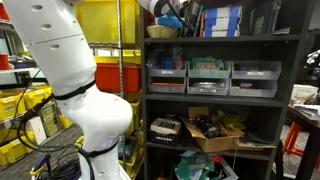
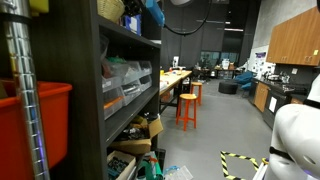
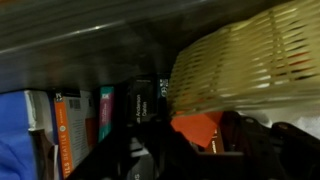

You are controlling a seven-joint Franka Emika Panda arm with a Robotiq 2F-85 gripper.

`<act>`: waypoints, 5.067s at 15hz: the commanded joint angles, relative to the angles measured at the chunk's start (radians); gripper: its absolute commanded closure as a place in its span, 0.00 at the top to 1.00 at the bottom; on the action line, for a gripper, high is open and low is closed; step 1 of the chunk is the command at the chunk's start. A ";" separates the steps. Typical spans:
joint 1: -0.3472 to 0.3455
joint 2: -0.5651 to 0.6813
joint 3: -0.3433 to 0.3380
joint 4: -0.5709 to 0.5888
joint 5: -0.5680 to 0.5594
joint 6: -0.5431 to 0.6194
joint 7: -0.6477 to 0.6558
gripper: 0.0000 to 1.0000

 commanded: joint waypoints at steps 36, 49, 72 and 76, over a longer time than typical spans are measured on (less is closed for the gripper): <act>0.023 -0.016 0.049 -0.050 -0.083 0.170 -0.149 1.00; 0.041 -0.025 0.041 -0.055 -0.059 0.208 -0.212 0.22; 0.099 0.070 -0.078 0.057 0.031 0.228 -0.264 0.22; 0.077 0.110 -0.096 0.058 0.010 0.211 -0.241 0.22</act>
